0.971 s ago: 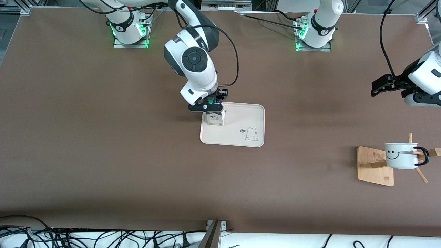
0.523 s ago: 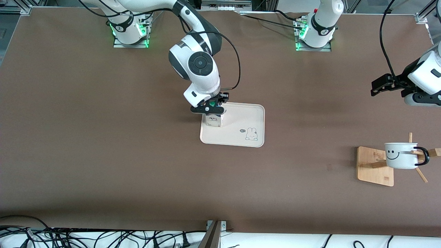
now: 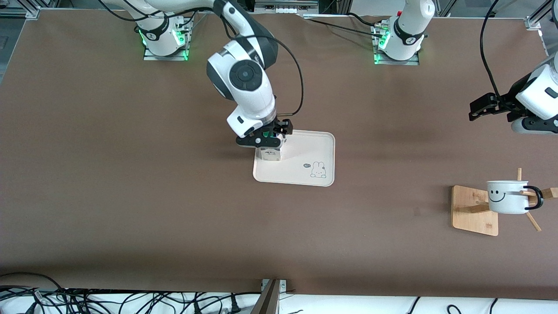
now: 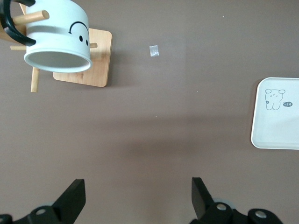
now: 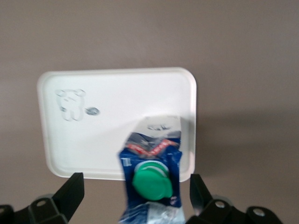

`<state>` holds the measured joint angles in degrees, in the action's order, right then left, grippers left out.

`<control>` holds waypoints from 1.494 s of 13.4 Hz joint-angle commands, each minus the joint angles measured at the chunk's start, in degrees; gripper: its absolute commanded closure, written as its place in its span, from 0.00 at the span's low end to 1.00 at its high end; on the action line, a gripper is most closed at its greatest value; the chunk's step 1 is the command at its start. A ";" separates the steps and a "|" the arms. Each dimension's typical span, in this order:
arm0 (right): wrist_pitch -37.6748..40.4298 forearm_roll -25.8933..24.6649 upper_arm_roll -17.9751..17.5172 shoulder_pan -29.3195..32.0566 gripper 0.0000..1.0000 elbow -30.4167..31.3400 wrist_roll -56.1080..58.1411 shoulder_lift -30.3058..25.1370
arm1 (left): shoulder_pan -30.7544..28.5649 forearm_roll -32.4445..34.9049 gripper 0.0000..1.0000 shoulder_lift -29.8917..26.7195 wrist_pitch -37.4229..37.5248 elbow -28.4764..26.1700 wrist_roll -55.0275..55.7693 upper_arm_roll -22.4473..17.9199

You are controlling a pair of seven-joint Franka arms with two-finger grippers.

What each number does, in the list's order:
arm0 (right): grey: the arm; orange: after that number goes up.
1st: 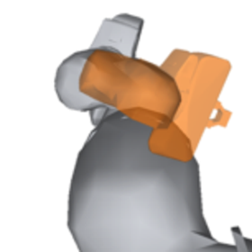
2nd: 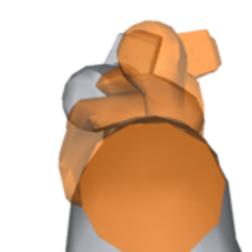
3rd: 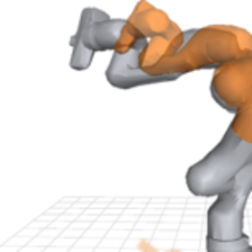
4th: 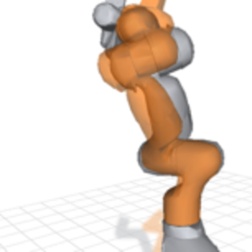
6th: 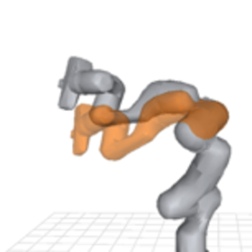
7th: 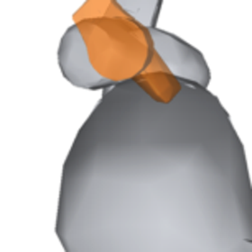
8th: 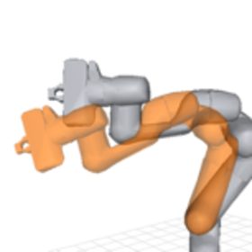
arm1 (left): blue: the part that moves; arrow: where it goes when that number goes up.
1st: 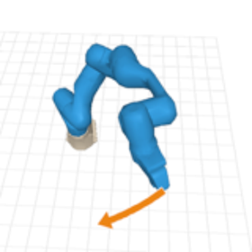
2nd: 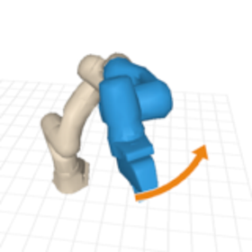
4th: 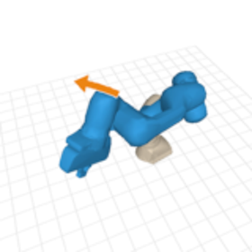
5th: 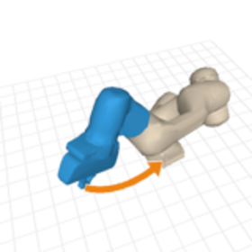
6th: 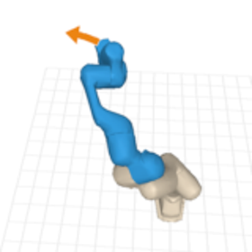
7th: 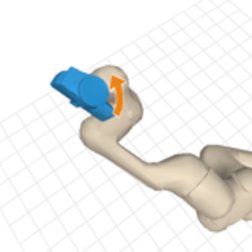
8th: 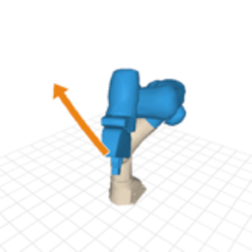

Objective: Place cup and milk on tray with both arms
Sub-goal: 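Release the carton and withdraw the right gripper while the left gripper reaches the mug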

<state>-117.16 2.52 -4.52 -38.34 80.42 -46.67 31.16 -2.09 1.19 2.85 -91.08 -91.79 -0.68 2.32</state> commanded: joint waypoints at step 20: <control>23.12 1.35 4.73 30.13 0.00 19.25 44.02 -35.20 | -7.58 2.59 0.00 -1.63 -49.32 -25.63 27.74 -0.39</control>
<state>-91.43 4.85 7.19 -15.30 94.34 -5.19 -0.37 -9.39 2.54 2.21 -135.33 -114.81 23.63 1.21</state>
